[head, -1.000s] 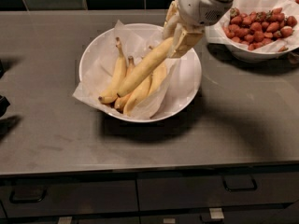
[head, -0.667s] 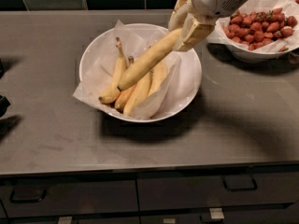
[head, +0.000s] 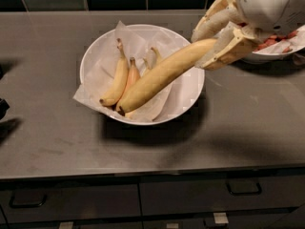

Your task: Pick banana from white bowl

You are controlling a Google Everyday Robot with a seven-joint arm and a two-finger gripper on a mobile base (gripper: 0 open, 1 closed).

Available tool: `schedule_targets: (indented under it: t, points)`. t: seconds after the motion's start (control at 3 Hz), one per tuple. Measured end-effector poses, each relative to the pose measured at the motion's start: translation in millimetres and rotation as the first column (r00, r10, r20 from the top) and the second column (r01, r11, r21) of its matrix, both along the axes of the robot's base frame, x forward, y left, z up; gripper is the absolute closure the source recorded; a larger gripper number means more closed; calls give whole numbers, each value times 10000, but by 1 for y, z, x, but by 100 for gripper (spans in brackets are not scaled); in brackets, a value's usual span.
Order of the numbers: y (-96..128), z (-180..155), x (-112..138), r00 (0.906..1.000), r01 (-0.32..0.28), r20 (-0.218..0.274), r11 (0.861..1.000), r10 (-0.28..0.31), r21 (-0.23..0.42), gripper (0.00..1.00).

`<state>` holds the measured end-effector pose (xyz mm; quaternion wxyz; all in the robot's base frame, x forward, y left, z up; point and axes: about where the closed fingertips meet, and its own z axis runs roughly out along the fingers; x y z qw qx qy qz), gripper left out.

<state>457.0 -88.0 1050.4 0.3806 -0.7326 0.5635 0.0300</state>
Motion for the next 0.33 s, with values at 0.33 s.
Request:
schedule_targets:
  t: [0.33]
  points:
    - [-4,5,-15,9995,181,-272,9975,-162,682,100]
